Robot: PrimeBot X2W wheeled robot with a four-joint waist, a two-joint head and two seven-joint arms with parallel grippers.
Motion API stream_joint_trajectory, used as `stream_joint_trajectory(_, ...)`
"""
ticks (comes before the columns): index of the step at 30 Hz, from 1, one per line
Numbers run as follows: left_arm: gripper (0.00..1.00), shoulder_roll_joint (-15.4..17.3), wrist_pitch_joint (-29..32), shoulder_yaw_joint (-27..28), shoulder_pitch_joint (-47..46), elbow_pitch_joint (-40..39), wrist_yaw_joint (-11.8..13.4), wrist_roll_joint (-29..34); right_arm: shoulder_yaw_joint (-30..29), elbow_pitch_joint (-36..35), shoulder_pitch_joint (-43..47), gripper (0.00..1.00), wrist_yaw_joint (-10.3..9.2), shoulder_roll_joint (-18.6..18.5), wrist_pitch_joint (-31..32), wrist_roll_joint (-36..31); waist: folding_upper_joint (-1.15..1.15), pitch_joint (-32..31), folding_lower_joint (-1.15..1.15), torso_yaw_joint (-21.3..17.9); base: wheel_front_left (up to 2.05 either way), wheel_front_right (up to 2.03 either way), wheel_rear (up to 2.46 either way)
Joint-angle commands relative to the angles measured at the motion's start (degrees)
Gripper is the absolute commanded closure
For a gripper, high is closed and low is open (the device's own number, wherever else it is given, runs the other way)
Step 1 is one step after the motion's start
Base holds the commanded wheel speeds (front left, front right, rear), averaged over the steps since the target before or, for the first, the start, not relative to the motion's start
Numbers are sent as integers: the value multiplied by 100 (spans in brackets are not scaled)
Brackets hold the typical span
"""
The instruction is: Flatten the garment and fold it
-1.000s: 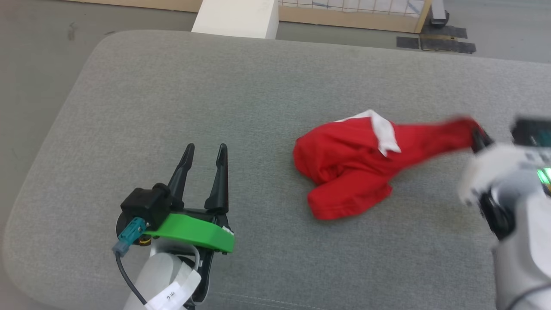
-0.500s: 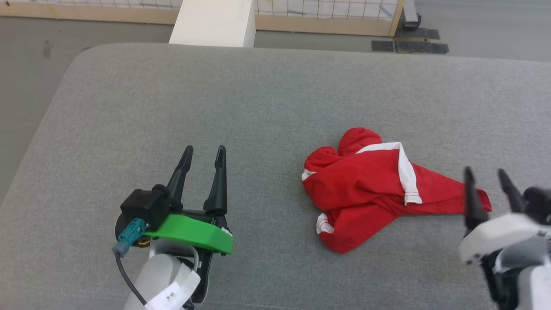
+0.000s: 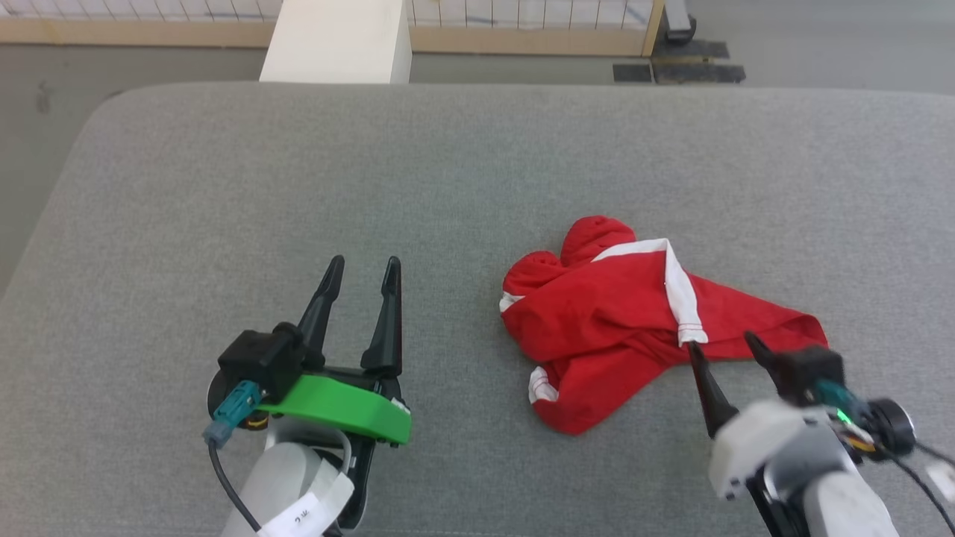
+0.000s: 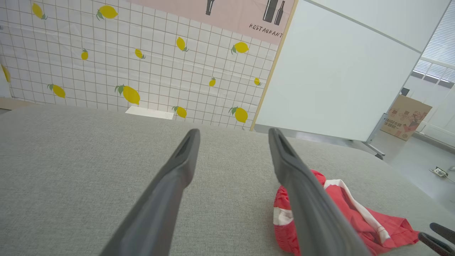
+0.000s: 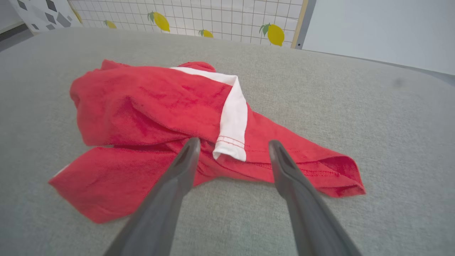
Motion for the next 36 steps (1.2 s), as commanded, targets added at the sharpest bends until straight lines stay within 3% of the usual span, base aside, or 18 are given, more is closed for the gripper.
stream_joint_trajectory(1,0,-8,-21,-13,-92,-14,6,-16,80,142,-292,0,-9,-1,155,-62,0,136,0,34,0,0,0)
stream_joint_trajectory(6,0,-8,-21,-45,-201,-27,15,-45,182,795,-877,0,-9,-75,614,-195,0,357,0,179,0,0,0)
stream_joint_trajectory(7,0,-8,-21,-44,-217,-28,18,-51,117,949,-980,38,-9,-73,732,-222,0,390,0,206,0,0,0)
stream_joint_trajectory(8,0,-8,-21,-49,-227,-27,18,-52,74,1054,-1050,58,-9,-72,827,-262,0,415,0,233,0,0,0)
stream_joint_trajectory(9,0,-8,-21,-53,-236,-25,22,-59,18,1146,-1126,71,-9,-70,900,-307,0,435,0,263,0,0,0)
stream_joint_trajectory(10,0,-8,-21,-54,-239,-25,26,-64,-37,1199,-1177,100,-9,-66,938,-327,0,445,0,284,0,0,0)
stream_joint_trajectory(18,0,-8,-21,-53,-206,5,50,-86,-760,1165,-1287,100,-9,-31,998,-393,0,363,0,384,0,0,0)
stream_joint_trajectory(20,0,-8,-21,-44,-197,15,49,-84,-1157,1080,-1314,100,-9,-23,981,-293,0,317,0,395,0,0,0)
stream_joint_trajectory(23,0,-8,-21,-40,-173,27,46,-81,-2343,1032,-1512,100,-9,-5,965,197,0,228,0,410,0,0,0)
stream_joint_trajectory(24,0,-8,-21,-45,-163,30,44,-83,-2635,1040,-1556,73,-9,-3,926,181,0,210,0,414,0,0,0)
stream_joint_trajectory(25,0,-8,-21,-51,-157,34,42,-84,-2847,1079,-1580,0,-9,-2,923,156,0,191,0,418,0,0,0)
stream_joint_trajectory(31,0,-8,-21,-81,-78,75,31,-94,-3387,1200,-1513,0,-9,0,779,-2,0,51,0,397,0,0,0)
stream_joint_trajectory(36,0,-8,-21,-173,3,120,-11,-116,-2727,798,-1032,0,-9,1,10,49,0,-79,0,314,0,0,0)
